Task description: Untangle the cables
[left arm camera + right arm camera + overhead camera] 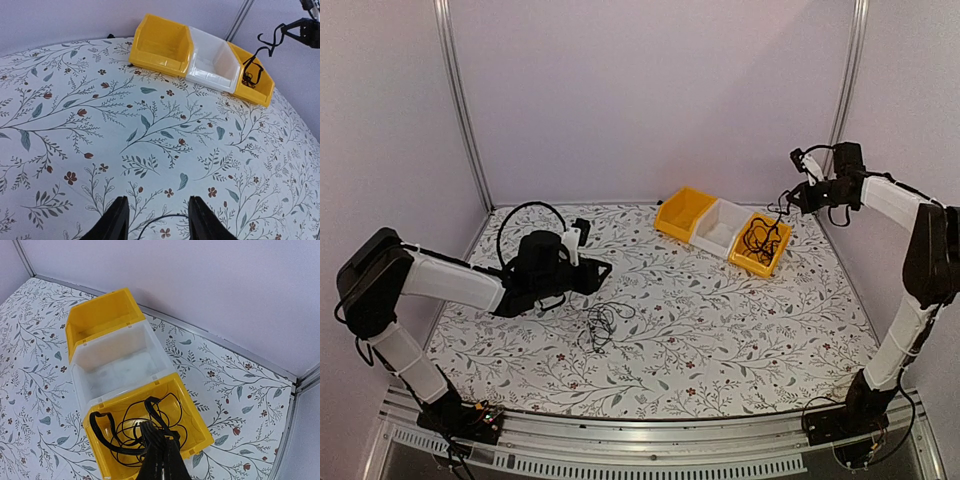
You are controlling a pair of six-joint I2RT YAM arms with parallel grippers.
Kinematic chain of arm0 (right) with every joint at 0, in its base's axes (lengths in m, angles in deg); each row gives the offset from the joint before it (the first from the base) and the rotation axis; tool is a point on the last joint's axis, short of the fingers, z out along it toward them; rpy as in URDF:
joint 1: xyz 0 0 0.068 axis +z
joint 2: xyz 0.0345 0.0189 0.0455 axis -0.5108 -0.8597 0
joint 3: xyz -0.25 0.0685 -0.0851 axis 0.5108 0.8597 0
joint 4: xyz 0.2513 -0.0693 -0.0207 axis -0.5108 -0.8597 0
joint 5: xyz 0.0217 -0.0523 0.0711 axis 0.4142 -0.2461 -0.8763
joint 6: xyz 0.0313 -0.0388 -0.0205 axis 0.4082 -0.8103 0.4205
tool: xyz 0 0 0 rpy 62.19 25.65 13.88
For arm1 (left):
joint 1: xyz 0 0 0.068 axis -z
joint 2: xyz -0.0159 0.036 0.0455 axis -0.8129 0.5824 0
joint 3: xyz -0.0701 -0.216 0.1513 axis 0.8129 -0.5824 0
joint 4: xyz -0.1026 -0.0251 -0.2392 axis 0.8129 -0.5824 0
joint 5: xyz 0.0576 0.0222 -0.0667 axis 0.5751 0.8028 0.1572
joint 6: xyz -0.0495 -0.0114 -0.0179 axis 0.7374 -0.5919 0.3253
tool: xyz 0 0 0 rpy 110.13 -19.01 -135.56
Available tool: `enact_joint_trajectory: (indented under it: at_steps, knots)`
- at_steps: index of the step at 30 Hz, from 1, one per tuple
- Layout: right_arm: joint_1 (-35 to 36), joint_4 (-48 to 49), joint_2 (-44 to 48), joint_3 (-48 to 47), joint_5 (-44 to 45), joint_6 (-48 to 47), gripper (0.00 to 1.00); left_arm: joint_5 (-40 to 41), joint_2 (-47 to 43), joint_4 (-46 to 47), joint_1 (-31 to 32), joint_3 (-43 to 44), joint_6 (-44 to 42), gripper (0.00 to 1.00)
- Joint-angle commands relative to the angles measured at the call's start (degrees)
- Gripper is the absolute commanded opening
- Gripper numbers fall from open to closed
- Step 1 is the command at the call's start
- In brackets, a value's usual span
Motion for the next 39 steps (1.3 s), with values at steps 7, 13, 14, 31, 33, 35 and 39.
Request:
enact_joint_trajectory:
  at_steps: [7, 13, 14, 31, 33, 35, 39]
  knots:
    - [0.87, -5.85, -7.63, -0.18, 3.38, -0.83, 0.00, -0.69, 0.91, 1.32, 0.48, 0.33, 0.47, 0.40]
    - [5.66, -8.02, -12.66, -3.03, 10.23, -1.78, 0.00, -0.69, 0.73, 0.99, 0.41, 0.23, 0.80, 0.40]
    - [6.10, -8.24, -13.26, -3.57, 11.29, -1.82, 0.00, -0.69, 0.46, 0.73, 0.46, 0.19, 0.90, 0.40]
    - [6.67, -11.01, -8.81, -4.53, 14.88, -1.59, 0.39, 2.10, -10.07, -12.22, 0.40, -2.12, 2.28, 0.41]
    - [6.66, -10.56, -4.59, -2.54, 15.29, -2.02, 0.42, 2.71, -11.57, -15.95, 0.40, -2.08, 2.87, 0.41]
    - [6.75, -9.53, 0.00, -0.17, 14.85, -2.38, 0.44, 3.44, -12.76, -20.16, 0.42, -2.08, 3.92, 0.41]
    - [7.58, -6.13, 6.62, 5.45, 7.32, -3.81, 0.45, 5.88, -13.72, -27.67, 0.38, -2.32, 7.46, 0.41]
